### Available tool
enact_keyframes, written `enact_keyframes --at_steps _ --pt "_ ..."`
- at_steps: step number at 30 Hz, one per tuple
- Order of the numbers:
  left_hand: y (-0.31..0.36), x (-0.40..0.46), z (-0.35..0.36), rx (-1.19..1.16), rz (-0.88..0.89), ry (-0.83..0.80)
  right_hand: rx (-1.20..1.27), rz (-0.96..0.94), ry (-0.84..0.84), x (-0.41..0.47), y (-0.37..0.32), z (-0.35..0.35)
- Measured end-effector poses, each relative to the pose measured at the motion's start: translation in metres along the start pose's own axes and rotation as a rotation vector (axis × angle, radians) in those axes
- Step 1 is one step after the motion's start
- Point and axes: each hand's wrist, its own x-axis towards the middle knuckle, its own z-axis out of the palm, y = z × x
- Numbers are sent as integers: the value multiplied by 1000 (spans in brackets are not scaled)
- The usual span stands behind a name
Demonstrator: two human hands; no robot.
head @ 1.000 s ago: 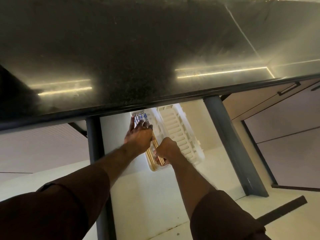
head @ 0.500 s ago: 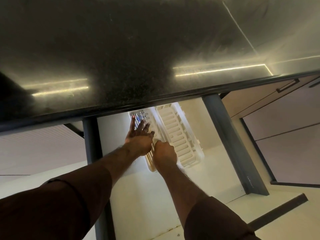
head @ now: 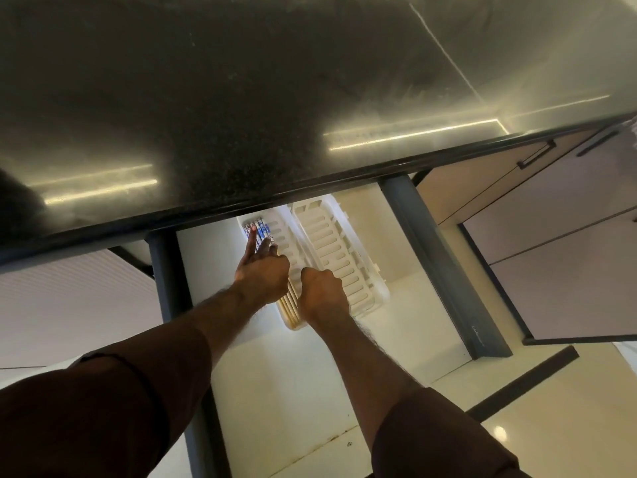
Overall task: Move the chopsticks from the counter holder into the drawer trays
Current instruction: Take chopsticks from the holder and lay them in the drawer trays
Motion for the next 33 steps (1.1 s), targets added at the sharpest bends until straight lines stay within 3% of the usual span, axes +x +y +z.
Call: enact_keyframes --at_steps 5,9,19,27,33 --pt "1 -21 -9 29 135 104 -37 -32 64 -21 5 -29" --pt "7 -48 -35 -188 97 190 -49 -68 122 -45 5 -59" --pt "20 -165 -103 -622 -33 577 85 -201 303 -138 -17 -126" --pt "-15 -264 -164 -620 -3 929 118 -464 507 -205 -71 -195" --pt "-72 -331 -191 -602 -66 1083 175 -642 647 -237 -148 -208"
